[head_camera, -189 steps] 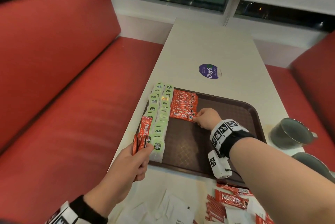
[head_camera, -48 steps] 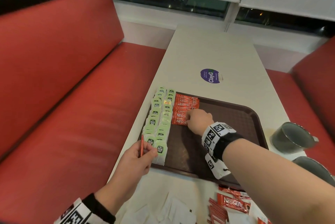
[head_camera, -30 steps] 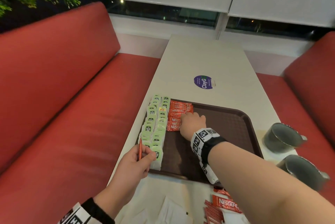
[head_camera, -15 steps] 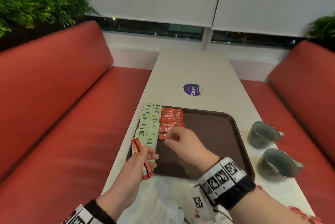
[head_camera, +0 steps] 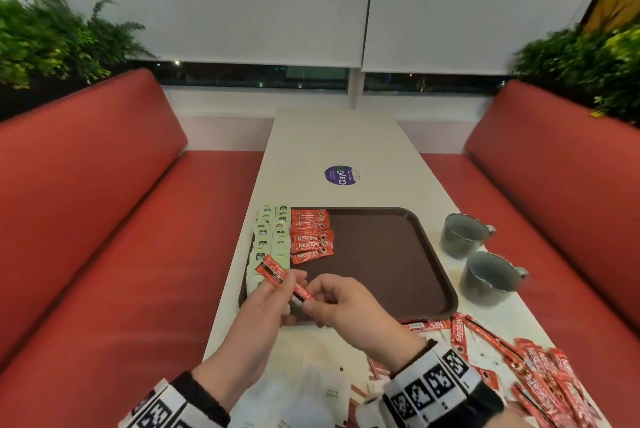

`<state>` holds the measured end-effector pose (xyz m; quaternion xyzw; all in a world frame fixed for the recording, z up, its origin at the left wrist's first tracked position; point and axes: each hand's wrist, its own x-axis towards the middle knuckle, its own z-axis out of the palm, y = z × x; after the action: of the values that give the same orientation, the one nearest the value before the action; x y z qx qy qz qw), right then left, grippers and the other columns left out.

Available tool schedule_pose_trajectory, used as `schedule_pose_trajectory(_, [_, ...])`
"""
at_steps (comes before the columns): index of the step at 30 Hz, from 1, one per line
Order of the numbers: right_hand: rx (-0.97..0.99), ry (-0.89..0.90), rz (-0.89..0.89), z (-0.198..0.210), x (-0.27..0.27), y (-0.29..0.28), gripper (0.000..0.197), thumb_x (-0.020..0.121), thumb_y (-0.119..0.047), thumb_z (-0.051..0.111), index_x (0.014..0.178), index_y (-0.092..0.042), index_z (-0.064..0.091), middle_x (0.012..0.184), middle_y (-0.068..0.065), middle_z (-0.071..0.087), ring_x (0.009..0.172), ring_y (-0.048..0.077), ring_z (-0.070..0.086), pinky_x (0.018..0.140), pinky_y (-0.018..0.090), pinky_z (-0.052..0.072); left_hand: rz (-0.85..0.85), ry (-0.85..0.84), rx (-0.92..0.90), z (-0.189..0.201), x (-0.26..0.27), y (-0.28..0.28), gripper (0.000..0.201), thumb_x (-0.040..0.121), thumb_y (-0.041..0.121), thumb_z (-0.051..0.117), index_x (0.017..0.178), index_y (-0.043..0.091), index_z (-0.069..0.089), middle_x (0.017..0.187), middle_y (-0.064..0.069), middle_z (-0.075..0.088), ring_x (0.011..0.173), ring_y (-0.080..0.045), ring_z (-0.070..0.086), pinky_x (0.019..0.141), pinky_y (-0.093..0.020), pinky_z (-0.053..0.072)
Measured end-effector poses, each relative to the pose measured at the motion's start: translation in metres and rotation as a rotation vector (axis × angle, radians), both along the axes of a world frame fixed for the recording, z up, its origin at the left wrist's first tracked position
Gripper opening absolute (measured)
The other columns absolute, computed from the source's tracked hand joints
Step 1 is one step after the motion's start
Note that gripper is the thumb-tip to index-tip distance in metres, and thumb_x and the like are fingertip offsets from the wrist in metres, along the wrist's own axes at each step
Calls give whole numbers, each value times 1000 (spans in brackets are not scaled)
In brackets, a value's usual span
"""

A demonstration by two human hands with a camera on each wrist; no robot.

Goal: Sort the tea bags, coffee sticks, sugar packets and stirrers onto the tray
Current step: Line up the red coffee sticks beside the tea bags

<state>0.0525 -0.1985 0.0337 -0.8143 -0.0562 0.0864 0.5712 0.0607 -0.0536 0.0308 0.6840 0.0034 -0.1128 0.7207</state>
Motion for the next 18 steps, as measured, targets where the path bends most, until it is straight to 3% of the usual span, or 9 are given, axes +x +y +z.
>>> schedule_pose_trajectory(4, [134, 10, -83, 10, -16, -13, 11, 88, -8, 65, 80, -15, 63, 62, -5, 58, 57, 5, 50, 59, 17, 41, 78, -14, -25, 6, -6, 15, 12, 91, 9, 57, 83, 10, 65, 74, -1, 60, 65, -11, 51, 59, -25, 40])
schedule_pose_trajectory(6, [155, 12, -72, 14, -25, -19, 9, 88, -5, 64, 81, -12, 63, 67, -1, 63, 60, 8, 52, 61, 19, 42, 102, -22, -76, 13, -12, 19, 6, 91, 9, 57, 90, 10, 63, 73, 0, 60, 64, -12, 50, 59, -26, 40])
schedule_pose_trajectory(8, [166, 23, -37, 20, -33, -23, 10, 88, -4, 62, 82, -12, 64, 70, 0, 67, 61, 9, 55, 62, 20, 43, 100, -45, -102, 20, -18, 20, 12, 91, 13, 57, 101, 15, 63, 78, 1, 64, 66, -13, 53, 60, -28, 43])
schedule_pose_trajectory(11, [175, 30, -3, 25, -41, -30, 11, 89, -4, 62, 82, -12, 64, 70, 1, 68, 61, 8, 55, 62, 19, 44, 79, -97, -72, 27, -27, 18, 16, 91, 15, 56, 105, 16, 65, 77, 3, 66, 63, -9, 55, 58, -26, 45])
schedule_pose_trajectory(15, [135, 18, 50, 25, -47, -40, 5, 88, -9, 65, 84, -11, 67, 70, 0, 68, 62, 7, 55, 65, 20, 44, 107, -142, -15, 34, -35, 13, 12, 91, 9, 57, 94, 6, 68, 61, 0, 59, 55, -7, 52, 55, -21, 44])
schedule_pose_trajectory(18, [102, -72, -32, 20, -48, -51, 10, 84, -11, 70, 78, -20, 71, 64, -6, 64, 60, 3, 53, 62, 17, 41, 131, -156, 21, 40, -39, 6, 13, 87, -2, 60, 85, 7, 69, 57, -1, 60, 52, -8, 54, 52, -17, 45])
